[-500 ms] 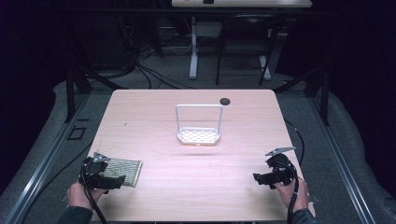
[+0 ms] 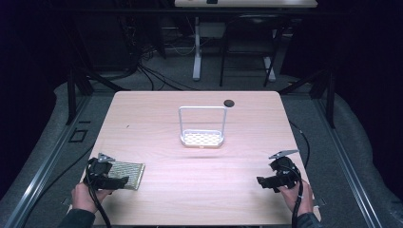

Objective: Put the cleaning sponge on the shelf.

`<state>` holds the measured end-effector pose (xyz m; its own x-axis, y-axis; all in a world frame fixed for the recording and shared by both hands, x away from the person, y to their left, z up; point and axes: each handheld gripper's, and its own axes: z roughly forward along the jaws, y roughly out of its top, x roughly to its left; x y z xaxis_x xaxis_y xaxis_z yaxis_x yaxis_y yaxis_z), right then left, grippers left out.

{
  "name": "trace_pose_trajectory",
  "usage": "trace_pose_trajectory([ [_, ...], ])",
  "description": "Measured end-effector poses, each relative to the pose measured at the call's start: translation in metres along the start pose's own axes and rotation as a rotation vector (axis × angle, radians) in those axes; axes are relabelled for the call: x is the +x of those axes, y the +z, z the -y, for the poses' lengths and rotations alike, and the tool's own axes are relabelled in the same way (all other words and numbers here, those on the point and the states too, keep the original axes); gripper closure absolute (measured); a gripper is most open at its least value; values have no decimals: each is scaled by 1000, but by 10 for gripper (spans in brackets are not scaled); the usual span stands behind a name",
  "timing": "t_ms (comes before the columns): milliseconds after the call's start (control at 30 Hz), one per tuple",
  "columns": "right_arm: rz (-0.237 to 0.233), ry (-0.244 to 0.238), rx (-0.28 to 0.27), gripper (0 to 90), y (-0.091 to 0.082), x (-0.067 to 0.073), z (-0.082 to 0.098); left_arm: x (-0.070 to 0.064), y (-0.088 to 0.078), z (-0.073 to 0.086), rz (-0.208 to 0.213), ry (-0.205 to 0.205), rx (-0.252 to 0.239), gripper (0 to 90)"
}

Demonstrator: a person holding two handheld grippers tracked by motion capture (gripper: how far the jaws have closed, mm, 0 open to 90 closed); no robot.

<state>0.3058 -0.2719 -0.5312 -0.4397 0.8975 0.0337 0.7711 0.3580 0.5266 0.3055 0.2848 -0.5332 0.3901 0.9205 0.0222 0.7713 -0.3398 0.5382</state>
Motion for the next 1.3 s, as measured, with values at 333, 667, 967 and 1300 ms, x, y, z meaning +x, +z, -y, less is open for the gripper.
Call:
trace_pose_trajectory([
  [333,-4,0,-3,122,2,0,0,2,2,-1,2,-8,6,180],
  [667,-3,-2,-2,122,1,0,0,2,-2,-1,-1,-6,-18,93],
  [967,-5,-1,-2,123,-1,-1,0,4,3,-1,8,-21,2,137],
  [1300,3,5,-6,123,-1,-1,1,9,14,-5,33,-45,31,249],
])
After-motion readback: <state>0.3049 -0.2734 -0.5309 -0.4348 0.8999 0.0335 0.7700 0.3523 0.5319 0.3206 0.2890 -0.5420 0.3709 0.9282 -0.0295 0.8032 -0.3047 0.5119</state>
